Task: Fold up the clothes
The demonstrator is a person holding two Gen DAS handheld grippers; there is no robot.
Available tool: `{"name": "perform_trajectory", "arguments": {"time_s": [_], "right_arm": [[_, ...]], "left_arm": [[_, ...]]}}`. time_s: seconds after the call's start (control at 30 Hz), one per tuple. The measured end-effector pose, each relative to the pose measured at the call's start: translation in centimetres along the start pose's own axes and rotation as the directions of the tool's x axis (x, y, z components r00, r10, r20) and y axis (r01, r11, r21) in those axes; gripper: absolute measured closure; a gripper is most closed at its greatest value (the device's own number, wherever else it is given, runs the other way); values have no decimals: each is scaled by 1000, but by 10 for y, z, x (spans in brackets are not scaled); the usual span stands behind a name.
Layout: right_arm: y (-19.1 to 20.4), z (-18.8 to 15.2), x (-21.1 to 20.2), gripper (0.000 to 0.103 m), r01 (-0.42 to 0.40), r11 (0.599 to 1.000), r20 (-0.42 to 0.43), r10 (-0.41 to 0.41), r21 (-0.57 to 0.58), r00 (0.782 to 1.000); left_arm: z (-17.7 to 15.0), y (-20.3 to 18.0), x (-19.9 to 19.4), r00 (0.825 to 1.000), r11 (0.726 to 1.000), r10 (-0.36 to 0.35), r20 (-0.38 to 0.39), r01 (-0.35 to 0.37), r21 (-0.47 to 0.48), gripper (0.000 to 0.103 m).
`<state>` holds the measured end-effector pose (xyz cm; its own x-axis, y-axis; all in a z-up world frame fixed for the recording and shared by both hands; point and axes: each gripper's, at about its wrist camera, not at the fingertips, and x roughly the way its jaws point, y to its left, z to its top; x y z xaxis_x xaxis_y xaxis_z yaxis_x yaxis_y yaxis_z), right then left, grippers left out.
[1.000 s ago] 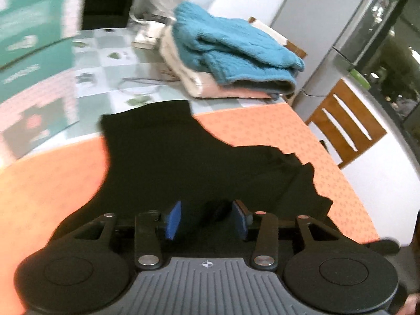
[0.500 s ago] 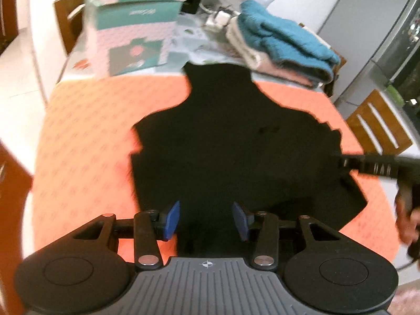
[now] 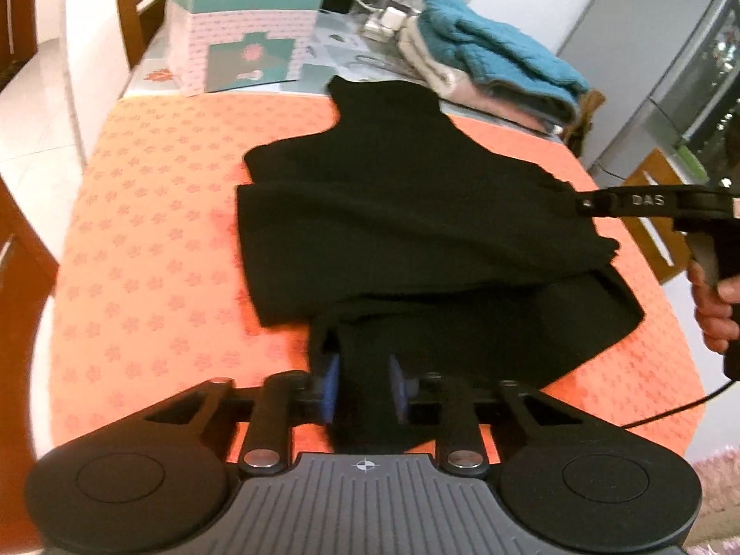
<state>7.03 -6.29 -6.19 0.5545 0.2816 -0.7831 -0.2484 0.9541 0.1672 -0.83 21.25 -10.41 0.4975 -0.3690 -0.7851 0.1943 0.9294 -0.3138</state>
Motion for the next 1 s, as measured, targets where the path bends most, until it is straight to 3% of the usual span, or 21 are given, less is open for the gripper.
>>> {"name": "perform_trajectory", "arguments": {"time_s": [0.23, 0.5, 0.73, 0.93, 1.0], "right_arm": [[0, -3, 10, 70, 10, 1000, -25, -10, -11, 1000], [3, -1, 38, 67, 23, 999, -54, -25, -43, 998], [30, -4, 57, 62, 28, 981, -66, -41, -194, 997], [32, -9, 81, 63, 68, 968, -105, -95, -240, 990], [31, -9, 84, 69, 62, 969, -110, -91, -241, 990]], "left_arm": [[3, -1, 20, 999, 1000, -24, -33, 25, 14, 80], [2, -2, 42, 997, 1000, 9, -73, -7, 27, 80], [0, 4, 43, 998, 1000, 5, -64, -5, -9, 80], [0, 5, 42, 998, 1000, 5, -62, -6, -13, 81], [-1, 6, 42, 998, 1000, 6, -61, -7, -15, 82]]}}
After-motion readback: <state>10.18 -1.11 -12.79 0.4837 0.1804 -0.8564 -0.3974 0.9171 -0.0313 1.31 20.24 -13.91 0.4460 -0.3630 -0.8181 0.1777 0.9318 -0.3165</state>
